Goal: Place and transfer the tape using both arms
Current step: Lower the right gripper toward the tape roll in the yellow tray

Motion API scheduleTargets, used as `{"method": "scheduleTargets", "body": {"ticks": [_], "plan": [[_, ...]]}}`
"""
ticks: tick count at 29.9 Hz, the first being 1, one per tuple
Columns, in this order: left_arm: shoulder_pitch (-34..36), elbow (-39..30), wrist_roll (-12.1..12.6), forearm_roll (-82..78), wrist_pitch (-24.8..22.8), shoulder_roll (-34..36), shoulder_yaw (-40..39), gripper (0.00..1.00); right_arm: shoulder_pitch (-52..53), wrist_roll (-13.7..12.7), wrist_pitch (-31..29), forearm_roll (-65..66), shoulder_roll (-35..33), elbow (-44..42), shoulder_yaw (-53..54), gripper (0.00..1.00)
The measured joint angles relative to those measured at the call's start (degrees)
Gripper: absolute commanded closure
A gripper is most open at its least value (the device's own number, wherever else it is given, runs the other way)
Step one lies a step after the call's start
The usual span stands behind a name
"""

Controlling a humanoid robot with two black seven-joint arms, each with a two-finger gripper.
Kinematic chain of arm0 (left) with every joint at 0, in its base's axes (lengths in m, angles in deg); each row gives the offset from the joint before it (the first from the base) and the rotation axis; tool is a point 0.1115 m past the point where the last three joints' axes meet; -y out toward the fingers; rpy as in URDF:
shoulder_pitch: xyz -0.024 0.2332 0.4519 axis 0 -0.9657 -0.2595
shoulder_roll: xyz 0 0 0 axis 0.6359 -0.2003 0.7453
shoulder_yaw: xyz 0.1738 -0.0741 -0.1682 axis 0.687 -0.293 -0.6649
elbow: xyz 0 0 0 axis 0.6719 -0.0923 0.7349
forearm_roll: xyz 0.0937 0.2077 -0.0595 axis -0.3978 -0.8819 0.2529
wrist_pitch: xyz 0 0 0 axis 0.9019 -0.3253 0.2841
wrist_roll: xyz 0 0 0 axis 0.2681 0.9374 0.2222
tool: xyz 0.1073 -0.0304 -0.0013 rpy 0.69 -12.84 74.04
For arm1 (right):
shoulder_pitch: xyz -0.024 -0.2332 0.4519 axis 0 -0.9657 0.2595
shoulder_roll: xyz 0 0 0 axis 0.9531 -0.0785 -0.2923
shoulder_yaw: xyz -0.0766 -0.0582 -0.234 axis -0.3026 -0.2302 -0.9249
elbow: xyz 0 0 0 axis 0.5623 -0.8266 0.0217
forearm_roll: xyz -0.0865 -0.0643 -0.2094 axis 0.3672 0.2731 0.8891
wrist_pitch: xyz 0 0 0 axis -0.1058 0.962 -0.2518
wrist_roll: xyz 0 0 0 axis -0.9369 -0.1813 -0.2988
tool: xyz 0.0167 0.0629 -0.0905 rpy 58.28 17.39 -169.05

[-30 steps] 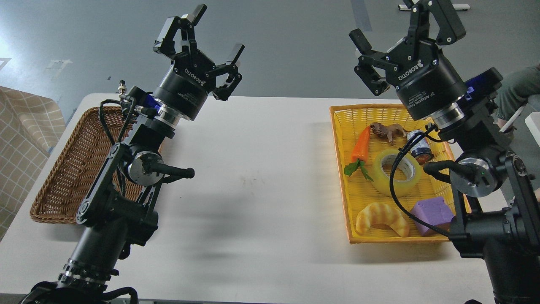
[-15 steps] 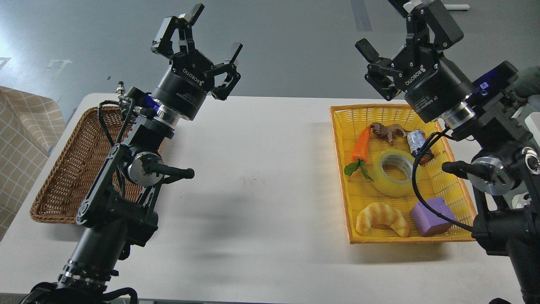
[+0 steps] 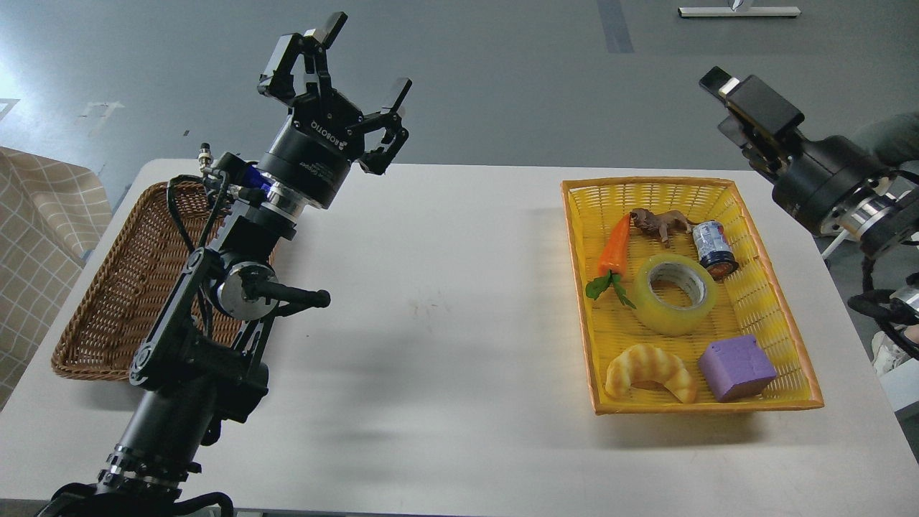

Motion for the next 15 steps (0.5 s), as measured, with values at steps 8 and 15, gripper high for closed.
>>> {"method": "scheduleTargets", "body": {"ticks": [8,15], "plan": [[-0.12,0.0,0.07,0.0,-0.46,0.0,-0.02,0.02,-4.19,0.43,0.7,8.86,-0.58,-0.04,-0.02,0.0],[-0.12,0.0,-0.11,0.0,-0.42,0.0,-0.22,0.02,-5.31,0.46,1.94,8.62,0.27,0.78,3.75,0.0]]}}
